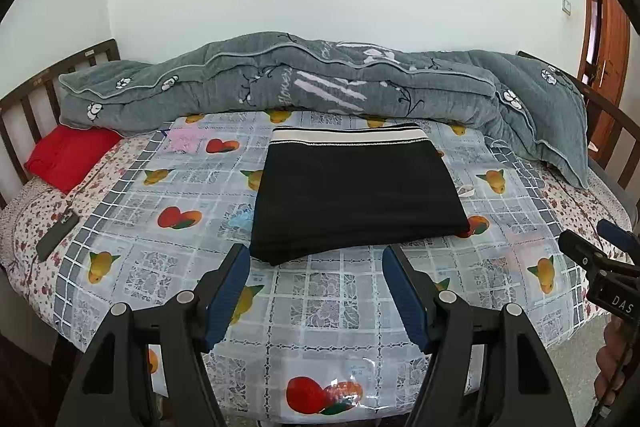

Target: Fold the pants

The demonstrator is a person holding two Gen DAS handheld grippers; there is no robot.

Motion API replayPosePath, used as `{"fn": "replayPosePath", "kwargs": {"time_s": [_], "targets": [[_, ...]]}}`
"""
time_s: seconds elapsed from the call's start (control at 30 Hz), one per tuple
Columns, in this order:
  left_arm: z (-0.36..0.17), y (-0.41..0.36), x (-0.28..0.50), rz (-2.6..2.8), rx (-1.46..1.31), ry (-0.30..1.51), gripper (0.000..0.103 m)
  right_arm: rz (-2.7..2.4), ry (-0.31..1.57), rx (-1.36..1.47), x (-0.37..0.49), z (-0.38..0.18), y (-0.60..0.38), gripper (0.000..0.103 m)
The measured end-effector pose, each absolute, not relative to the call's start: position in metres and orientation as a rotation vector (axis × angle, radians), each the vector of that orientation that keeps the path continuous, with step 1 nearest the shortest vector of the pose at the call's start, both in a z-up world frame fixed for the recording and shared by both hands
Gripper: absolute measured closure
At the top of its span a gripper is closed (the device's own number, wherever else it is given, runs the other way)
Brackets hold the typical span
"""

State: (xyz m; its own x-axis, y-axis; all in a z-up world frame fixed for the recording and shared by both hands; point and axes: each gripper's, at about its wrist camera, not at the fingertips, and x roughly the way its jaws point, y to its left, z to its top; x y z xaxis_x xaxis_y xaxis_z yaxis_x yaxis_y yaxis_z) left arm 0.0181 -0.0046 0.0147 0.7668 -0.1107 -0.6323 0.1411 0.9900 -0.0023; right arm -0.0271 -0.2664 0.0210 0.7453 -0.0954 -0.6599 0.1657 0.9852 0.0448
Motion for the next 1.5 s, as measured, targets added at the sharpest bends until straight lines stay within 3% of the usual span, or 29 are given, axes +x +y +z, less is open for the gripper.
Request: {"fn": "replayPosePath", "kwargs": {"time_s": [1.5], "targets": [[0.0181, -0.0062, 0.0083, -0.121, 0.057, 0.666, 0.035, -0.145, 0.695, 0.128, -0.0380, 0.0304, -0.2664, 0.008]]}}
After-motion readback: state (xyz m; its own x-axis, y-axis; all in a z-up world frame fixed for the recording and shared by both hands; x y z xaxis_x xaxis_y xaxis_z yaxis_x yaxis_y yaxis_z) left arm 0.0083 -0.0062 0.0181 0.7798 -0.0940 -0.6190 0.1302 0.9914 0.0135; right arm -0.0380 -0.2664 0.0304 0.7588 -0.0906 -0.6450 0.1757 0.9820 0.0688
